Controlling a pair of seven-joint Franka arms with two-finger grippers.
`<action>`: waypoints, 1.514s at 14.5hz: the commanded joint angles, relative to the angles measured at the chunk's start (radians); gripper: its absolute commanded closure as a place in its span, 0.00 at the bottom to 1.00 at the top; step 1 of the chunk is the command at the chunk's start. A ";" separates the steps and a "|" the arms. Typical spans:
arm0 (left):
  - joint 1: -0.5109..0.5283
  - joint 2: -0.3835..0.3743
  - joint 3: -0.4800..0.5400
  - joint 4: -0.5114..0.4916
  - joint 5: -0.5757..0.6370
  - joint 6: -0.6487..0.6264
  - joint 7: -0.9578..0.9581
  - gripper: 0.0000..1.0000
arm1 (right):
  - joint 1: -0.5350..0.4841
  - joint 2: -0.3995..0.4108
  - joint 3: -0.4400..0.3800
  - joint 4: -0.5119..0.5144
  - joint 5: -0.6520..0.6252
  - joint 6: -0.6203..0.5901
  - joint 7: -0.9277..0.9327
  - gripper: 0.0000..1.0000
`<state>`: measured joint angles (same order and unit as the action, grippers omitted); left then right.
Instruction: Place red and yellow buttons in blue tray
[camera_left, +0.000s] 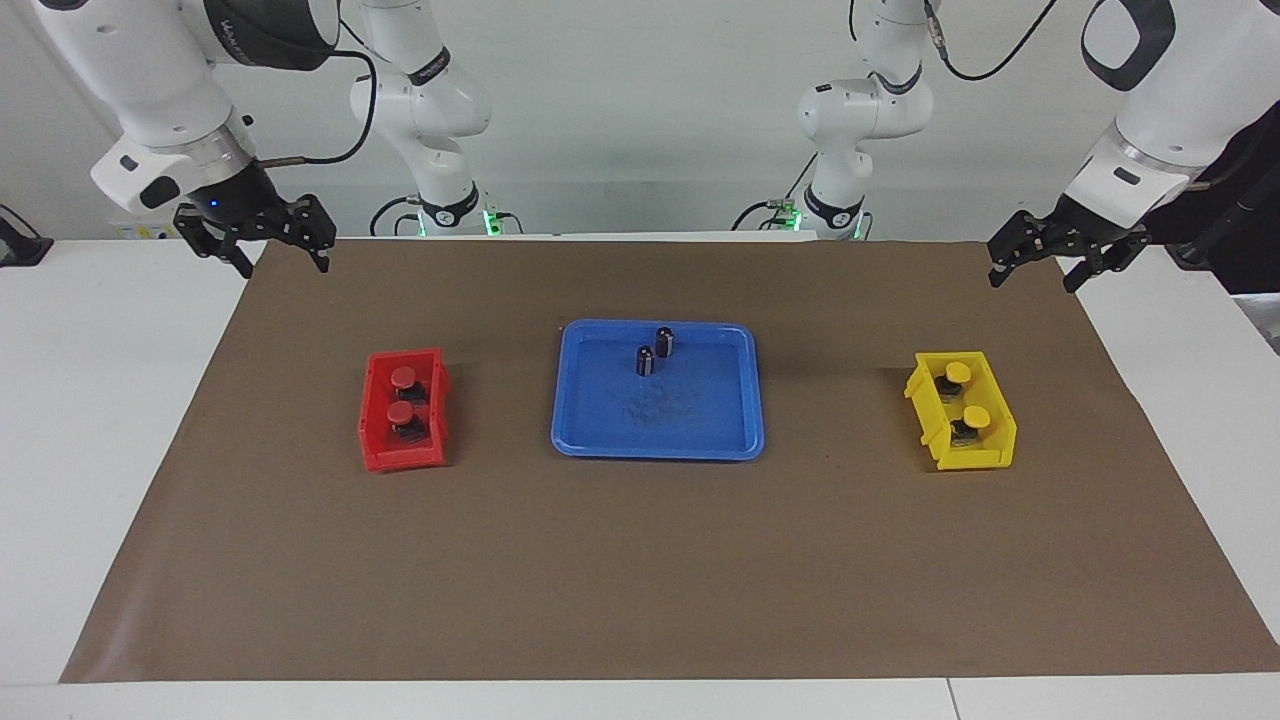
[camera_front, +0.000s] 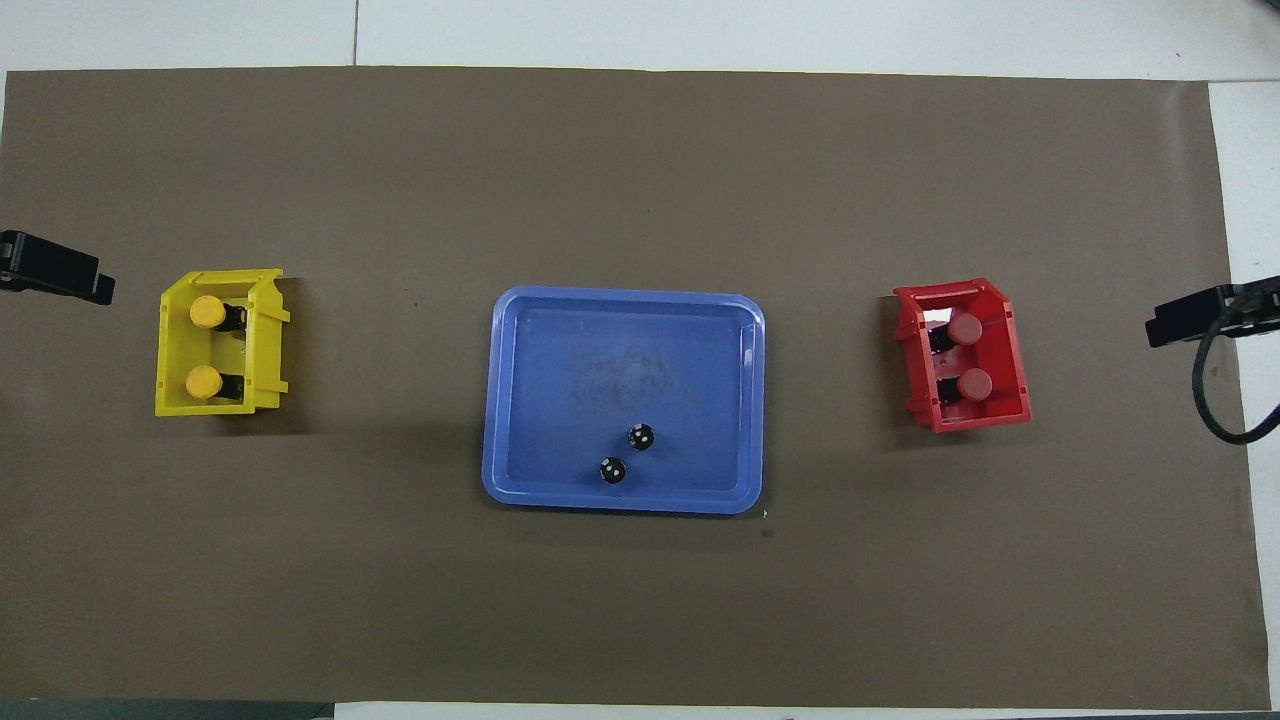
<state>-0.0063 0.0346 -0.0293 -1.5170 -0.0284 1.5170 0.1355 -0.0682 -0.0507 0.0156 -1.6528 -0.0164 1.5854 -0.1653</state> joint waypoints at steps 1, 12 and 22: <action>0.002 -0.033 0.003 -0.041 -0.013 0.025 -0.005 0.00 | 0.021 0.038 0.010 -0.022 0.013 0.079 0.041 0.31; 0.002 -0.033 0.003 -0.043 -0.013 0.025 -0.005 0.00 | 0.070 0.261 0.023 -0.157 0.102 0.442 0.109 0.42; 0.002 -0.033 0.003 -0.043 -0.013 0.025 -0.005 0.00 | 0.065 0.221 0.021 -0.355 0.076 0.614 0.044 0.42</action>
<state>-0.0063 0.0346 -0.0293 -1.5171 -0.0284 1.5170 0.1355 0.0081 0.2104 0.0314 -1.9420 0.0652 2.1598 -0.0858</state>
